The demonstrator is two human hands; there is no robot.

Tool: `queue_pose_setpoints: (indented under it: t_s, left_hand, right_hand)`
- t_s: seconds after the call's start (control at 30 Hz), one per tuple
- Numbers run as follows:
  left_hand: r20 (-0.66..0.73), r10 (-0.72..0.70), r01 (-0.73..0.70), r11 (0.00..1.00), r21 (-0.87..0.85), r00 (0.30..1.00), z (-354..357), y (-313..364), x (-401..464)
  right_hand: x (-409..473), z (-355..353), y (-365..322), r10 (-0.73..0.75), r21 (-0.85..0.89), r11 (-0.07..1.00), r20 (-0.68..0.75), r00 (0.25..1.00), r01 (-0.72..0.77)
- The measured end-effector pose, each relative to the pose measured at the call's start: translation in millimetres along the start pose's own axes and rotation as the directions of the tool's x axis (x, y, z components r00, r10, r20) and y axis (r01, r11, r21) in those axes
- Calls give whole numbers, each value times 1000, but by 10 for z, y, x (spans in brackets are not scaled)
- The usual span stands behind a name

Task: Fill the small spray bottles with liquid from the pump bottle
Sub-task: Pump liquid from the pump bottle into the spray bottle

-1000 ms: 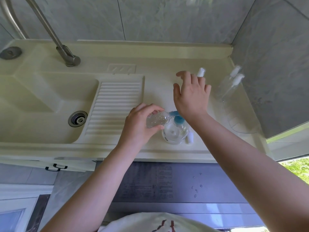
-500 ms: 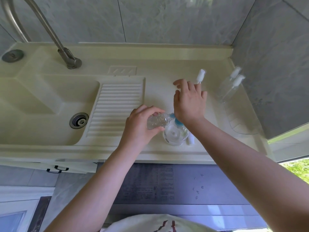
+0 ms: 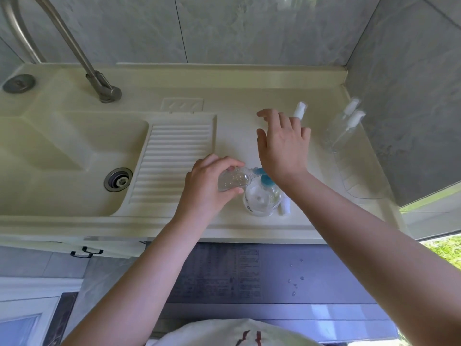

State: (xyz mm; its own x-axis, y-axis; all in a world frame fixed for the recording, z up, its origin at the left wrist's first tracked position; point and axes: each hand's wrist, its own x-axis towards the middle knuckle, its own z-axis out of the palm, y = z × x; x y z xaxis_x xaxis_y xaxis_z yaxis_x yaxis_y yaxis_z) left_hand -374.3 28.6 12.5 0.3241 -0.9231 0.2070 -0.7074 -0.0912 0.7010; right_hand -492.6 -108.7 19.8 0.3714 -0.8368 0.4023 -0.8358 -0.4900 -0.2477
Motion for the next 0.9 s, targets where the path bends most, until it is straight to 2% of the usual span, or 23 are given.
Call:
queue_pose_setpoints:
  t_s: [0.13, 0.33, 0.47, 0.67, 0.8, 0.9]
  left_hand:
    - [-5, 0, 0, 1000, -9, 1000, 10, 3, -5]
    - [-4, 3, -3, 1000, -8, 1000, -11, -2, 6]
    - [0, -1, 1, 1000, -12, 1000, 1, 0, 14]
    - [-3, -11, 11, 1000, -12, 1000, -9, -11, 1]
    - [-10, -3, 3, 1000, -25, 1000, -3, -17, -11]
    - [-11, -4, 4, 1000, -23, 1000, -4, -23, -13]
  right_hand:
    - [-76, 66, 5, 30, 42, 999, 51, 998, -32]
    - [13, -19, 16, 5, 23, 1000, 10, 1000, -6]
    - [-63, 67, 33, 66, 46, 996, 108, 992, -71]
    - [-29, 20, 8, 57, 50, 997, 68, 996, -60]
    - [-62, 81, 26, 78, 54, 995, 131, 988, -86]
    - [-44, 66, 46, 57, 30, 998, 107, 993, -60]
